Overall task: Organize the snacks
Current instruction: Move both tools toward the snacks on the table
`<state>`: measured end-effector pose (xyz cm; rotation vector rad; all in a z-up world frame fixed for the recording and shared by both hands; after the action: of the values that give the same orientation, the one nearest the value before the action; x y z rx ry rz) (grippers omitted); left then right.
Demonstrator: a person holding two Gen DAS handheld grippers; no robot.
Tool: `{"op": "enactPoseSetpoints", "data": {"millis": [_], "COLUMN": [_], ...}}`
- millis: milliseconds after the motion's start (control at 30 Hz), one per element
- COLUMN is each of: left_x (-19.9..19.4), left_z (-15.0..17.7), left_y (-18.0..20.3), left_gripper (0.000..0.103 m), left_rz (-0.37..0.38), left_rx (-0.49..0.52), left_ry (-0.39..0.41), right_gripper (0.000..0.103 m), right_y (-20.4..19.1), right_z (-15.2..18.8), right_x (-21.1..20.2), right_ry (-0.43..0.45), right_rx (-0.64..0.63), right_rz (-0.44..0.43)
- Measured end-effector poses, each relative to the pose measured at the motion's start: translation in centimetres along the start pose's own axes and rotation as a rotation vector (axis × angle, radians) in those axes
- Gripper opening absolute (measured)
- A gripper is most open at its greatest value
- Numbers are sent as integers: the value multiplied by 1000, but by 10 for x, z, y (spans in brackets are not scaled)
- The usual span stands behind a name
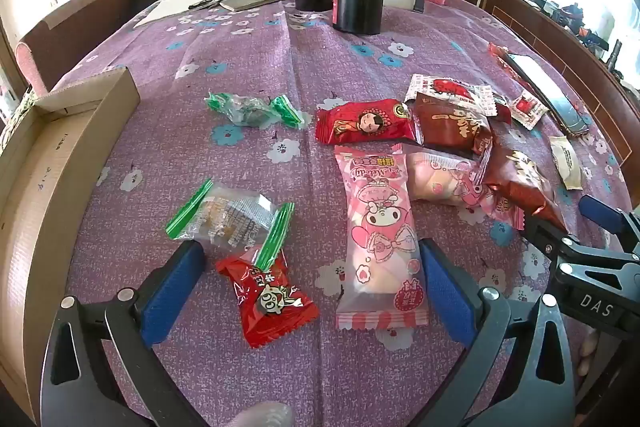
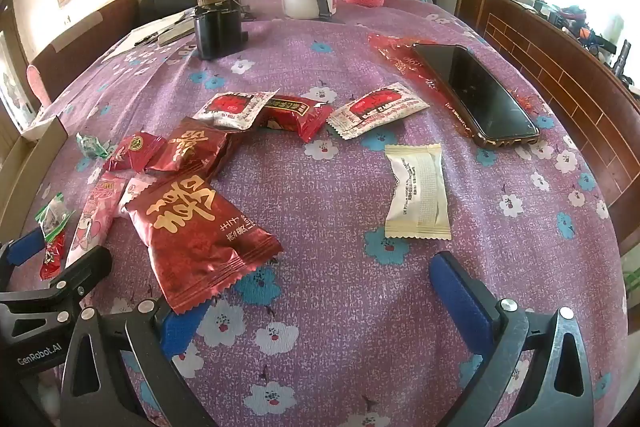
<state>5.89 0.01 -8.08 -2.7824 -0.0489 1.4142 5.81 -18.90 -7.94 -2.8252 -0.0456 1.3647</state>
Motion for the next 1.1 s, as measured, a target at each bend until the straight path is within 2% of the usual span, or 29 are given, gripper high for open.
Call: {"op": "enactPoseSetpoints", "data": {"millis": [567,733,1000,1100], "left_x": [-1,-7,-16,-18], "left_z": [2,11,24,26], "left_y": [-2,-2,-1,-1], "left_gripper": [103,103,103,103], "left_rz": [-11,17,23,23], "left_rx": [-17,26,40,47], "left_ry": [-10,-68,-61,-62], "right_gripper": [103,103,103,103], "right_y": [0,0,0,-1], "right_z": [0,0,1,4], "right_x": [0,0,1,1], "right_ry": [-1,-1,-3,-39], "right_rx": [-2,-2,6,18], "right_rz": [4,4,5,4]}}
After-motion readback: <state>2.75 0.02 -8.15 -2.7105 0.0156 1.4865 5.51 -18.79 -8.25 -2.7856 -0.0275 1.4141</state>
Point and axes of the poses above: each gripper's, at about its wrist camera, not at the fingertips, and x roughly the way its jaws point, y to its right, z to its underside, the point moved 10 cm from there along x, roughly the way its jaws point, and after that the axes turned 2 degrees about -z, right-handed, at the moved point
